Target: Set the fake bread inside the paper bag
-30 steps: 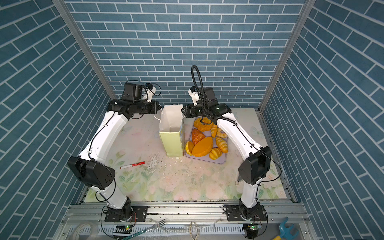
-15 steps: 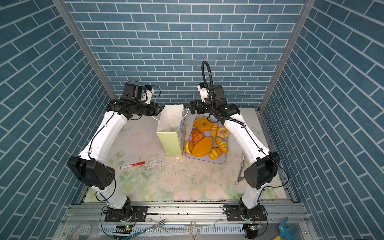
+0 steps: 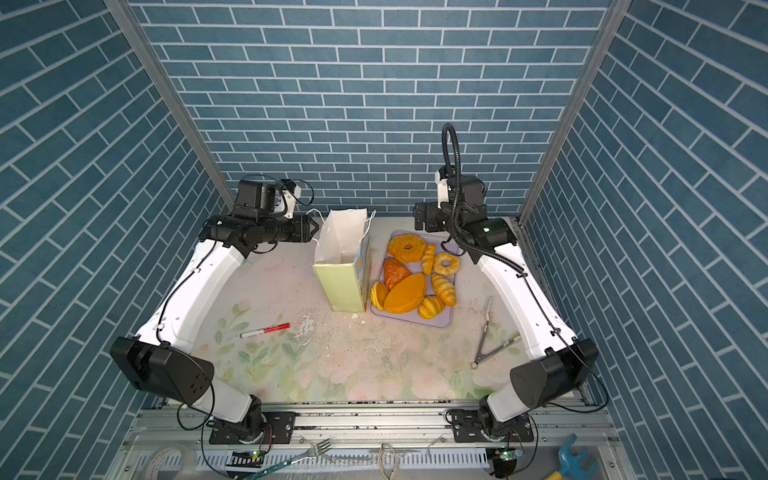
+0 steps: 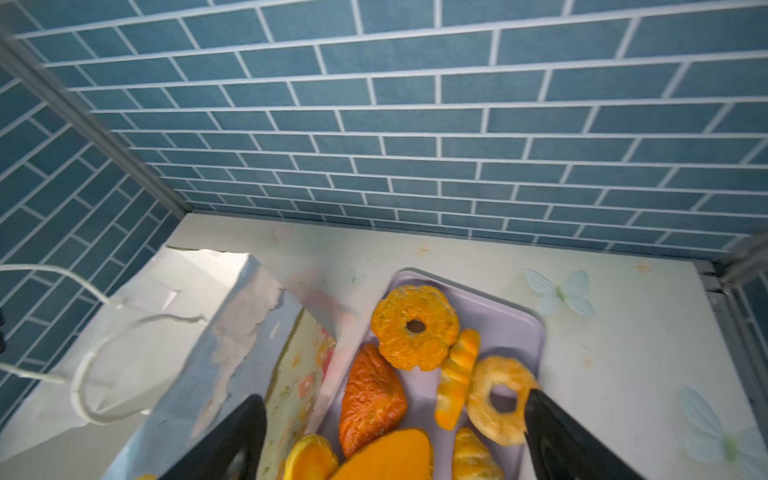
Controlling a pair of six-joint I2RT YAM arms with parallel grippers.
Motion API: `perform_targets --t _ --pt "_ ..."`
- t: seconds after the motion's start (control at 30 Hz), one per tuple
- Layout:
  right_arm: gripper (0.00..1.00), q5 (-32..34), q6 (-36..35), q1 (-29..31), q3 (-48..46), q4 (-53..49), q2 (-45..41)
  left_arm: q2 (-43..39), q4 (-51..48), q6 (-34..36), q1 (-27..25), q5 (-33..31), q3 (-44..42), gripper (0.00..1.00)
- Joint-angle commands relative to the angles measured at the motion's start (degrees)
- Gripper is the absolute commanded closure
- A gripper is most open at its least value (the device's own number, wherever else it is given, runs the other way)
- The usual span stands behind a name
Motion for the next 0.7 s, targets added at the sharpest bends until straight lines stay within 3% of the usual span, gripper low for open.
perform_targets --t 0.0,0.27,0.37,0.67 --pt "0.05 4.27 4.04 -3.8 -6.84 -5.41 -3.45 -3.13 3.42 -0.15 -0.13 -1.97 -3.25 0.42" --pt "0.06 8.6 13.05 -12.16 -29.34 -6.48 -12.25 -6.16 7.72 -0.01 -0.13 -1.13 -7.62 0.39" --pt "0.06 6.79 15.68 -15.29 -35.97 -6.49 -14.34 -6.33 8.17 -0.04 -0.13 -1.01 -8.04 0.39" --pt "0.06 2.61 17.51 -21.54 -45.58 -6.11 -13.51 -5.17 8.93 -0.41 -0.13 -0.23 -7.59 0.35"
